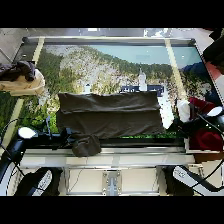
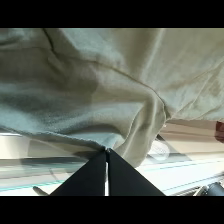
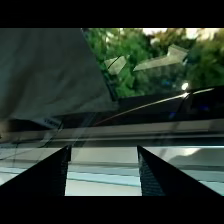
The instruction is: Fold the shirts.
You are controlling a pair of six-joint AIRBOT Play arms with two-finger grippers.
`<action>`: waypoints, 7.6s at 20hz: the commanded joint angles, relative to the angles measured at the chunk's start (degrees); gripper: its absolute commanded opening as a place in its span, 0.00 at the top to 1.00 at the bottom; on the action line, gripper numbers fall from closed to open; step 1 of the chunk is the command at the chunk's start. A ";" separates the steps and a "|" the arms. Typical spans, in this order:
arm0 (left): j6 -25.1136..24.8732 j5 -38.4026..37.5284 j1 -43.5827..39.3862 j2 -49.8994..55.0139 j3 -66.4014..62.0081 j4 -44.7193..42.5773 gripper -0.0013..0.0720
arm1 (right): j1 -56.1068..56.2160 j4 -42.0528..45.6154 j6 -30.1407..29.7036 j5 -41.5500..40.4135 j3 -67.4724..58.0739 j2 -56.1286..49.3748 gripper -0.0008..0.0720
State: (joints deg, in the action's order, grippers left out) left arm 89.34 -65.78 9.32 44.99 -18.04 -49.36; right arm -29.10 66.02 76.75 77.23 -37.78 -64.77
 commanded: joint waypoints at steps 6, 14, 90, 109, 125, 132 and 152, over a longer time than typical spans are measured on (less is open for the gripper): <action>-0.20 0.22 0.07 -0.28 -0.13 0.15 0.96 | -1.20 -14.62 -1.84 -13.97 9.68 -1.68 0.32; -0.20 0.20 0.07 -0.35 -0.20 0.17 0.96 | 0.31 -17.22 -5.79 -14.99 9.60 -4.20 0.97; -14.82 21.59 -28.57 32.76 -56.70 -18.08 0.03 | 10.23 -9.97 -8.70 -4.98 -33.35 -34.69 0.40; -14.80 22.29 -43.10 54.82 -56.70 -8.41 0.96 | 24.37 -31.30 -1.64 8.07 -46.45 -11.76 0.97; -14.84 3.61 -12.07 26.03 -56.74 -25.70 0.96 | 60.35 -32.06 2.12 -27.04 -48.76 -27.15 0.98; -14.82 3.32 1.25 16.83 -56.74 -25.44 0.96 | 70.40 -42.03 -0.17 -50.18 -49.46 -35.45 0.22; -13.51 2.80 1.03 18.71 -56.61 -20.41 0.96 | 34.62 -24.94 4.59 -4.31 -52.94 -44.39 0.15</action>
State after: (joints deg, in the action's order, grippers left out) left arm 75.24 -62.72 10.33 63.11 -74.70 -70.17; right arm 6.81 50.65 83.05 72.64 -92.53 -105.14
